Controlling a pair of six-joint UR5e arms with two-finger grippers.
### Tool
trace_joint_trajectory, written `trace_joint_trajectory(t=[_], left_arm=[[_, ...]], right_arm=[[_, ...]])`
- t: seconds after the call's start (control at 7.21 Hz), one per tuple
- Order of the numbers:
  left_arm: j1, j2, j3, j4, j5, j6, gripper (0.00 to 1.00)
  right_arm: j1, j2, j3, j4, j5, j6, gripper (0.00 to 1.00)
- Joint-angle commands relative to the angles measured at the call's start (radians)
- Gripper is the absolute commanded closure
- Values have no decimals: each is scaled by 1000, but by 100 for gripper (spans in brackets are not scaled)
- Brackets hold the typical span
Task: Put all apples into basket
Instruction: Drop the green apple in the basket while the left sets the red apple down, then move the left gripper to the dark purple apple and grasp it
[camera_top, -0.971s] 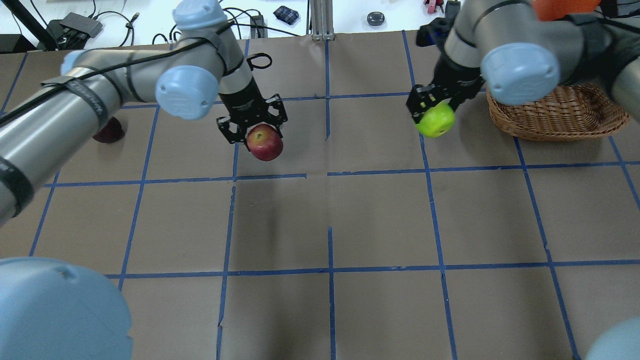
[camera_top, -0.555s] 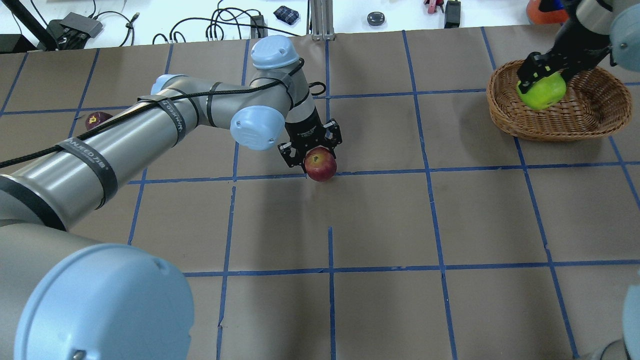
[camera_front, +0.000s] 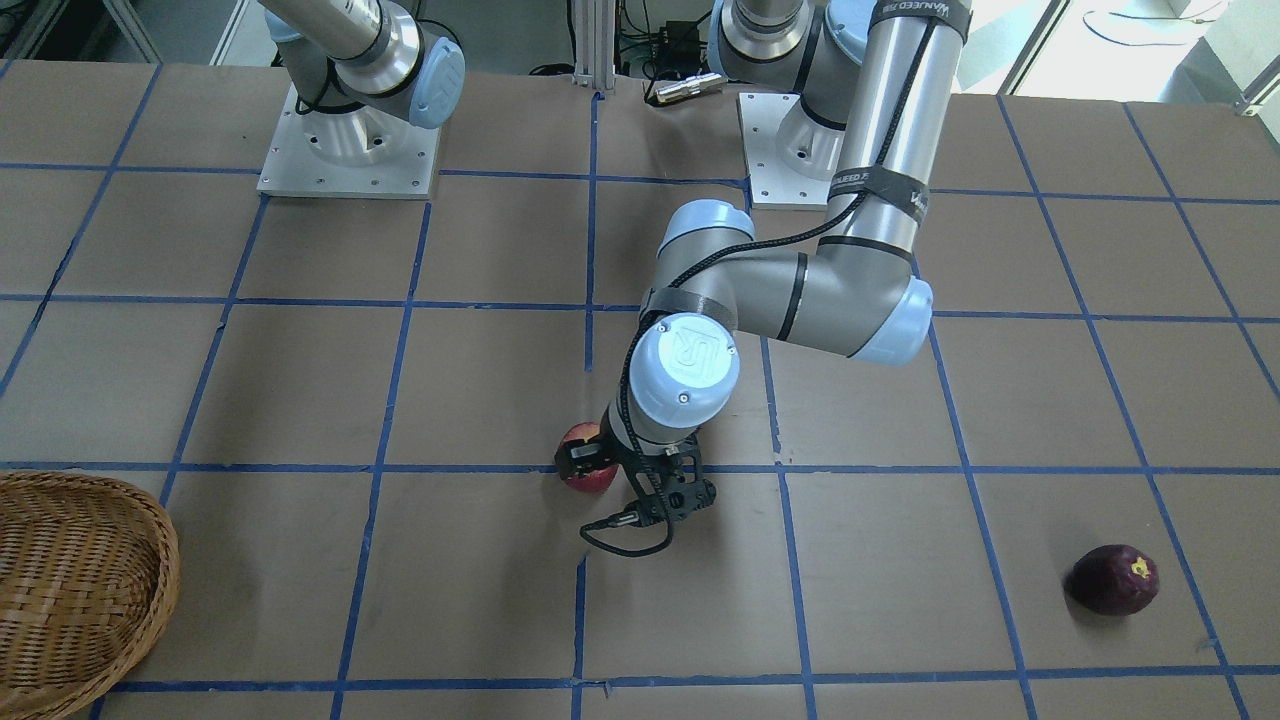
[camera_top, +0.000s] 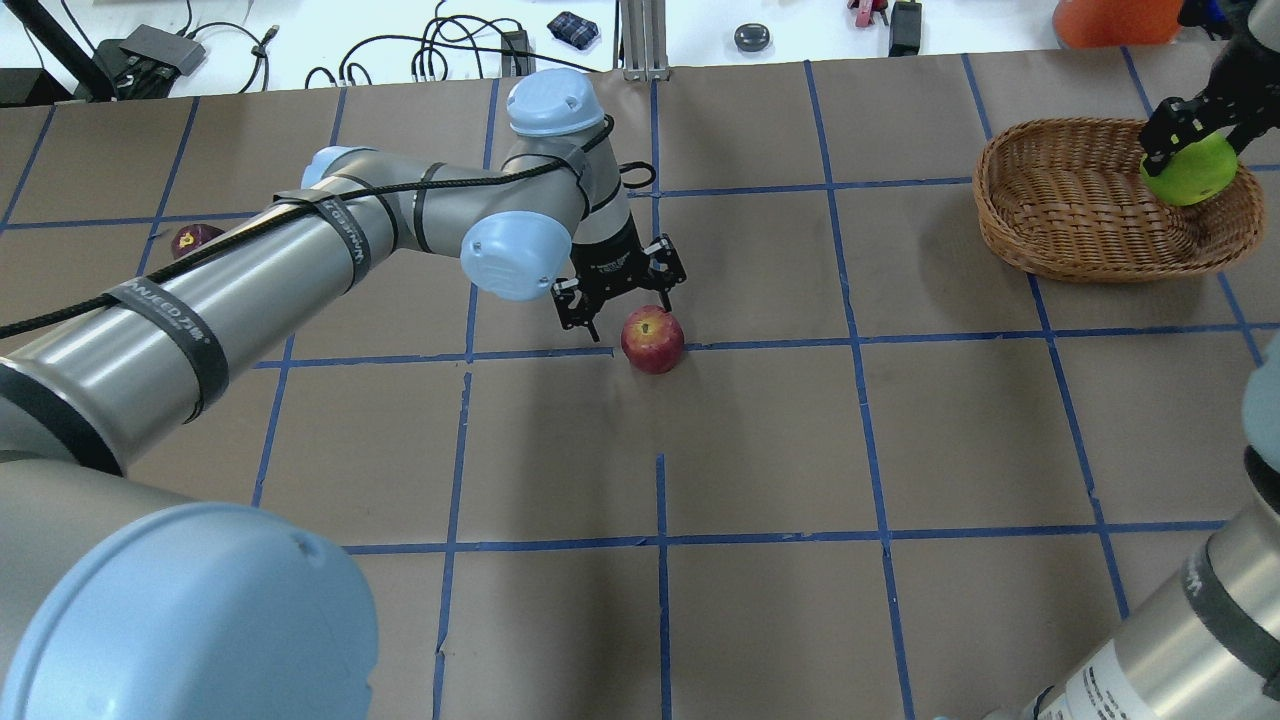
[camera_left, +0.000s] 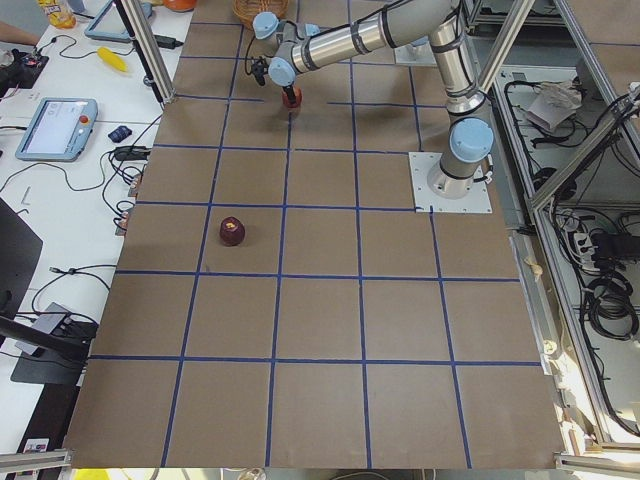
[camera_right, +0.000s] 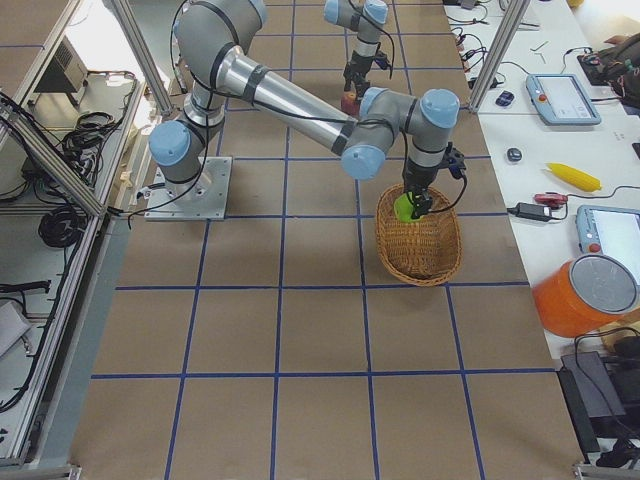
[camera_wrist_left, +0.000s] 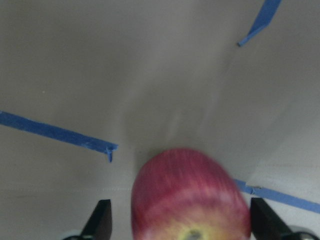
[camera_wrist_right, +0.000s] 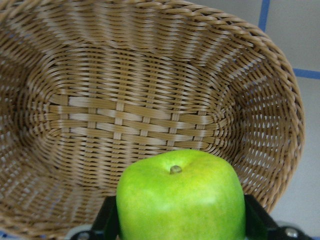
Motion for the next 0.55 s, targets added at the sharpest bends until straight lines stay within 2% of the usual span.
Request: trace_joint_trajectory(t=[0.0, 0.14, 0.28, 0.42], left_arm=[[154, 109, 14, -134, 102, 292, 0], [252, 147, 14, -188, 99, 420, 0], [361, 164, 14, -195, 111, 575, 0], [487, 134, 20, -180, 206, 686, 0]], right_arm=[[-29, 111, -47, -71, -8, -33, 100], [-29, 116, -47, -72, -10, -29, 97], [-29, 128, -47, -74, -7, -37, 65], [-30, 139, -47, -74, -7, -36, 54]])
